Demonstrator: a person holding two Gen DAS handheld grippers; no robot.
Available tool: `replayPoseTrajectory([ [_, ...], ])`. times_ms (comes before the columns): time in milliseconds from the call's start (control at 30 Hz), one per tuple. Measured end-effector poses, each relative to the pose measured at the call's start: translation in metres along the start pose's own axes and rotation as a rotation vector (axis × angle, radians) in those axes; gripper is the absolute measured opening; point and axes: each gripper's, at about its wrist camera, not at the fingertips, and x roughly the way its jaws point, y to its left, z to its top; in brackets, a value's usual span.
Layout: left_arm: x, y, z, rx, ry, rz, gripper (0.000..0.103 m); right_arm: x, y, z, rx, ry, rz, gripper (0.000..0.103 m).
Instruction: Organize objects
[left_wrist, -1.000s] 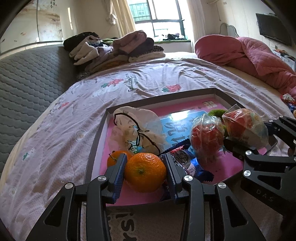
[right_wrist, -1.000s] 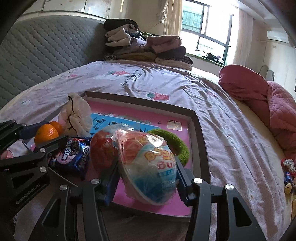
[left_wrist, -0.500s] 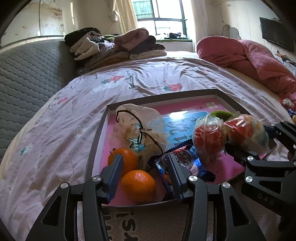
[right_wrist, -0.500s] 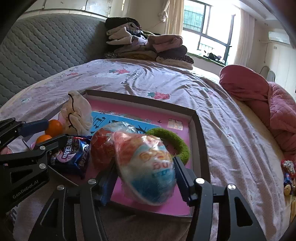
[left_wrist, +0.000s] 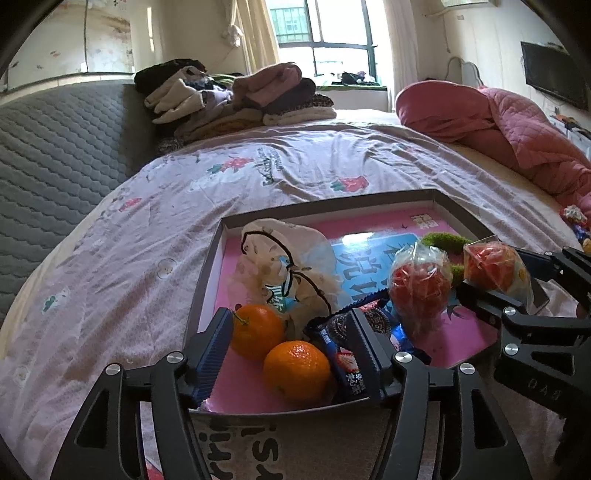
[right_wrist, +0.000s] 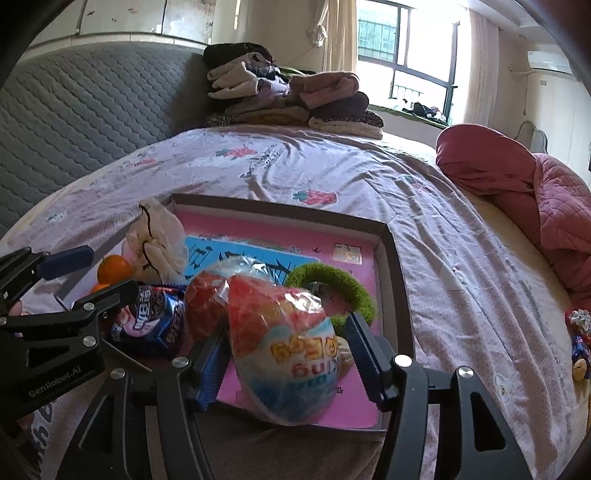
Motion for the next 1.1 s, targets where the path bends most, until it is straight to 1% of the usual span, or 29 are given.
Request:
replayPoseTrajectory([
  [133,-0.006,0.001,0.003,-0.008,-0.017,0.0,0.068,-0.002,-0.003,0.002,0.015,-0.01,0.006,0.061],
  [433,-0.014,0.002,0.005,-0.017,-0.029,0.014,0.069,-0.006,-0.005,0.006,0.038,-0.031,0.016,0.061],
  [600,-0.02,0.006,0.008,-0.032,-0.044,0.018,0.07,-0.01,-0.006,0.01,0.047,-0.056,0.019,0.061],
  [767,-0.026,0.009,0.01,-0.047,-0.055,0.015,0.072,-0.012,-0.007,0.012,0.052,-0.071,0.031,0.064],
  [933,-0.03,0.009,0.011,-0.049,-0.069,0.015,0.073,-0.021,-0.008,0.016,0.06,-0.108,0.052,0.068],
  [1100,-0.041,0.011,0.013,-0.072,-0.102,0.006,0.074,-0.028,-0.011,0.019,0.076,-0.126,0.05,0.068],
])
